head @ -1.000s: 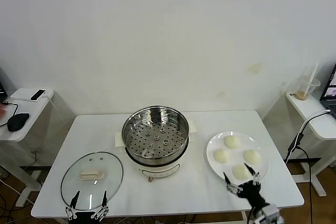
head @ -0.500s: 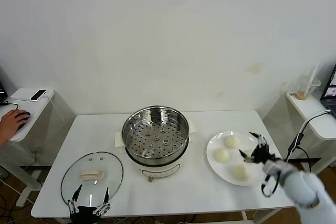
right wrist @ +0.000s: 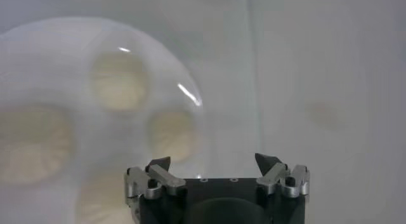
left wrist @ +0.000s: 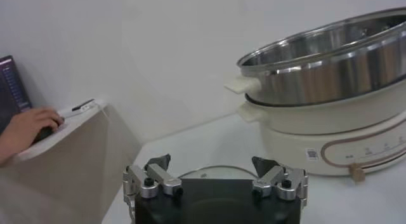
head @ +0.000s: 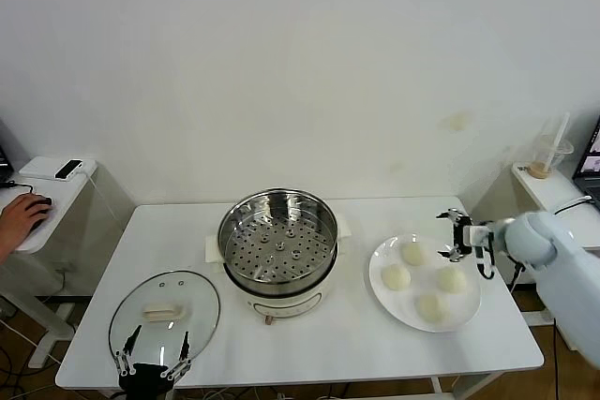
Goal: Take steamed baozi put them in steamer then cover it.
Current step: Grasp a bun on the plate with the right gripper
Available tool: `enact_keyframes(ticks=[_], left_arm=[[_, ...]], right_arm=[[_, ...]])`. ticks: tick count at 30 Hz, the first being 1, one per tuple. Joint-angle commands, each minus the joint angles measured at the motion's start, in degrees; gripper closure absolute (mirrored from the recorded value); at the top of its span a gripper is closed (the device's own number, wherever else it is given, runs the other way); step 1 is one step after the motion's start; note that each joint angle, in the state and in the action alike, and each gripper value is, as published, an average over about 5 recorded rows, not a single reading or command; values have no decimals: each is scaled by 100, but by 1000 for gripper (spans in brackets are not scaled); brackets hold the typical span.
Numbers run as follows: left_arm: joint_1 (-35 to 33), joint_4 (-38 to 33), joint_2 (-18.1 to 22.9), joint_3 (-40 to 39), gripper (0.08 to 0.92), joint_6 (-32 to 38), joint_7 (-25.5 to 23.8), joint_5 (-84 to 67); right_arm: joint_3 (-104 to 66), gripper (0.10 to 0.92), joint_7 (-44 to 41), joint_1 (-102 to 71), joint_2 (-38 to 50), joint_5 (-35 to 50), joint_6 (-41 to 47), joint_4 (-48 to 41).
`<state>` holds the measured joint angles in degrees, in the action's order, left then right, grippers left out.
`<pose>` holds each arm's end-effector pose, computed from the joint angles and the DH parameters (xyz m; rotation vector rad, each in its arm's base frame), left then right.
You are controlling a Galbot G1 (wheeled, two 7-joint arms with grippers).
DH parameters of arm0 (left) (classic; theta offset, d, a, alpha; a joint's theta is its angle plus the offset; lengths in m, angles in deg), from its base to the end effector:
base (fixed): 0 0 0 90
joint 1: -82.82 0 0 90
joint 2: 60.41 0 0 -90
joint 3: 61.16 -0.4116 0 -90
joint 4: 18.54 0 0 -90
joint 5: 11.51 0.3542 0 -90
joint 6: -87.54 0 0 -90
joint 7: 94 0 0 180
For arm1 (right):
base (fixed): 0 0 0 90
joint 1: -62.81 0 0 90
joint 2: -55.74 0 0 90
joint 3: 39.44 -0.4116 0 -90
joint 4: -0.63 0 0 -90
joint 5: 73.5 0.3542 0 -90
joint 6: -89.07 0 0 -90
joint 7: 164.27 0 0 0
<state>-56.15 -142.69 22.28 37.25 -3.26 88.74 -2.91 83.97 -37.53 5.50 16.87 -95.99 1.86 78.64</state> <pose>0.0353 0.0696 -0.3537 0.0809 -2.8414 -0.5034 0.4881 -0.2580 -0.2251 1.0681 -1.7738 1.5932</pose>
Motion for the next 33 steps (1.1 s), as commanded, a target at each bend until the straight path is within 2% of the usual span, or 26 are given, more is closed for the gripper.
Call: enact_keyframes(ticks=[1, 17, 26, 33], left_arm=[[16, 0, -8, 48, 177, -28, -26, 52], [100, 45, -67, 168, 177, -76, -66, -12], [108, 76, -59, 214, 177, -82, -80, -16], [97, 86, -43, 204, 177, -77, -77, -11]], right_arm=[[2284, 203, -1134, 2070, -450, 285, -5, -1634], [2277, 203, -777, 2022, -1500, -108, 11, -2731], [2355, 209, -782, 2023, -1644, -197, 29, -2828], [2372, 254, -723, 2016, -1703, -251, 75, -2888]])
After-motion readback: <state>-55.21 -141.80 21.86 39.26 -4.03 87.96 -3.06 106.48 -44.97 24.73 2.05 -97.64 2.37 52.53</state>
